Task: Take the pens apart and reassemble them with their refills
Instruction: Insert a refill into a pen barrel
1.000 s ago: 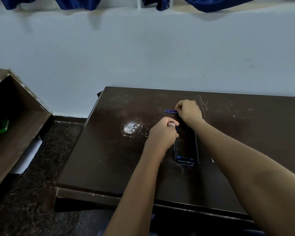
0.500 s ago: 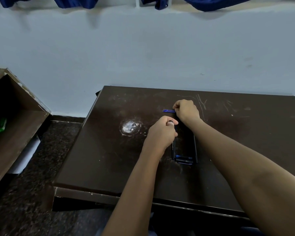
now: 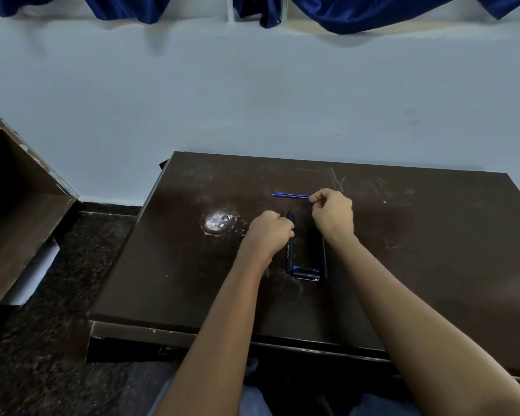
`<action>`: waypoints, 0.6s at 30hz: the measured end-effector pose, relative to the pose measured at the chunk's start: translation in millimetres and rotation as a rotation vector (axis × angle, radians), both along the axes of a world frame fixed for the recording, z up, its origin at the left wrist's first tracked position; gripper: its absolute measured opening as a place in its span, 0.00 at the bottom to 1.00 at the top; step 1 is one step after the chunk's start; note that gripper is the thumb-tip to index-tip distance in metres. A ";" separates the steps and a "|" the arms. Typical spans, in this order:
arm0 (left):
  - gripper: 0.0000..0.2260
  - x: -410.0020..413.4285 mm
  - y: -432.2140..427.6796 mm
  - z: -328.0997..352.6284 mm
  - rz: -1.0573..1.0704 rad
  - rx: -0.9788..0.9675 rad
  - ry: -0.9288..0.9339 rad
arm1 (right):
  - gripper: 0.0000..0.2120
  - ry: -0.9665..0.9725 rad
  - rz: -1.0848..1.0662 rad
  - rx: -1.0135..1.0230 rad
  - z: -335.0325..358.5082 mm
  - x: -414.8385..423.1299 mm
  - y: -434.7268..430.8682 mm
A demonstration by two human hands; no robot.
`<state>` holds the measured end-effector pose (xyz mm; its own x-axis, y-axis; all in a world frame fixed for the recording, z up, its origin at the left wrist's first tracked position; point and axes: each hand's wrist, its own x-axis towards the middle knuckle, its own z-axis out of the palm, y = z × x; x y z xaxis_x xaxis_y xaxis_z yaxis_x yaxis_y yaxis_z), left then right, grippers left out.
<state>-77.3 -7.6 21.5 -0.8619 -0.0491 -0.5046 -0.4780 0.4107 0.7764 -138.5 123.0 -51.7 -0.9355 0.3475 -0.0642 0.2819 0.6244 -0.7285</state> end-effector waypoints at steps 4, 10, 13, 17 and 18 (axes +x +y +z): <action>0.13 1.9 2.0 -0.7 -0.001 -0.006 0.029 | 0.10 -0.073 -0.029 0.050 4.9 18.2 22.0; 0.14 1.9 0.8 -7.9 -0.018 -0.059 0.059 | 0.13 -0.300 -0.040 0.176 1.2 44.5 43.9; 0.15 1.3 0.7 -8.6 -0.019 -0.065 0.043 | 0.17 -0.390 -0.030 0.192 -5.2 53.8 47.3; 0.15 0.0 0.7 -9.9 -0.029 -0.058 0.031 | 0.14 -0.422 -0.032 0.178 -6.5 52.5 48.3; 0.15 0.3 0.8 -10.0 -0.038 -0.063 0.034 | 0.14 -0.427 -0.038 0.168 -6.2 51.3 49.0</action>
